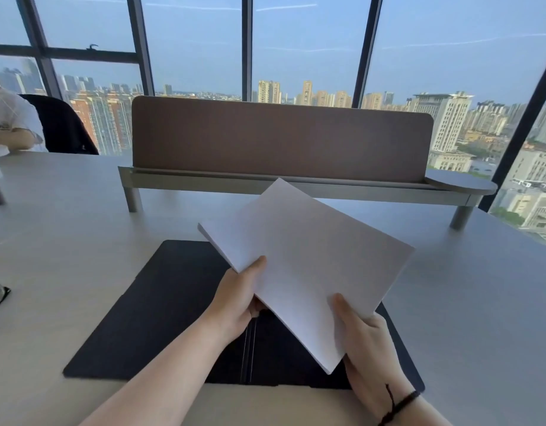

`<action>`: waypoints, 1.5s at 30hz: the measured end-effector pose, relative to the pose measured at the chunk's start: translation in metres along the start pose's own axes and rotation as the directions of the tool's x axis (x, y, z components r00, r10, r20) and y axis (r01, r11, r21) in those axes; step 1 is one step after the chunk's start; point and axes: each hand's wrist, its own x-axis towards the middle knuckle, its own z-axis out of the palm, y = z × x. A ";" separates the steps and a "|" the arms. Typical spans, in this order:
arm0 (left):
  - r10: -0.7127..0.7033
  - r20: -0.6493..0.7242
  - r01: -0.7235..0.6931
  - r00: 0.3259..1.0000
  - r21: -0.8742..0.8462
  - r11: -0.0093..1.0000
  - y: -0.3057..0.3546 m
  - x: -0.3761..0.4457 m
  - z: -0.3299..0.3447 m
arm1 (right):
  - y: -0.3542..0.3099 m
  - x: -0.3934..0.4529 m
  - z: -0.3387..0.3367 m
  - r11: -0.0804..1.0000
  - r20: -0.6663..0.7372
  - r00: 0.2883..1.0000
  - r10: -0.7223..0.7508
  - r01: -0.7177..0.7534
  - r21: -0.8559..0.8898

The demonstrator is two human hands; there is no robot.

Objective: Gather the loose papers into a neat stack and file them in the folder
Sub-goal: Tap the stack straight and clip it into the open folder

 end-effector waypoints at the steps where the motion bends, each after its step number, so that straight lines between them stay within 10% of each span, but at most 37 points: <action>1: 0.008 -0.011 -0.007 1.000 0.040 0.999 0.001 0.000 -0.003 | -0.001 0.001 -0.001 1.000 0.020 1.000 0.011 -0.010 -0.024; 10: -0.027 0.074 0.023 0.997 0.060 0.998 0.022 0.003 -0.037 | -0.048 0.040 -0.047 0.958 0.235 0.956 0.176 -0.221 0.180; 16: -0.129 0.188 0.101 0.974 0.149 0.984 0.020 -0.002 -0.034 | -0.055 0.058 -0.048 0.926 0.323 0.871 0.370 -0.317 -0.206; 24: -0.115 0.181 0.068 0.977 0.247 0.967 0.013 0.006 -0.032 | -0.044 0.065 -0.051 0.932 0.330 0.883 0.334 -0.255 -0.258; 33: 0.180 0.019 -0.116 0.983 0.831 0.545 -0.005 0.016 -0.036 | -0.049 0.079 -0.085 0.942 0.107 0.963 0.248 -0.214 -0.260; 45: 0.322 0.054 -0.151 0.945 0.947 0.284 -0.014 0.011 -0.029 | -0.057 0.078 -0.087 0.921 0.159 0.934 0.319 -0.267 -0.284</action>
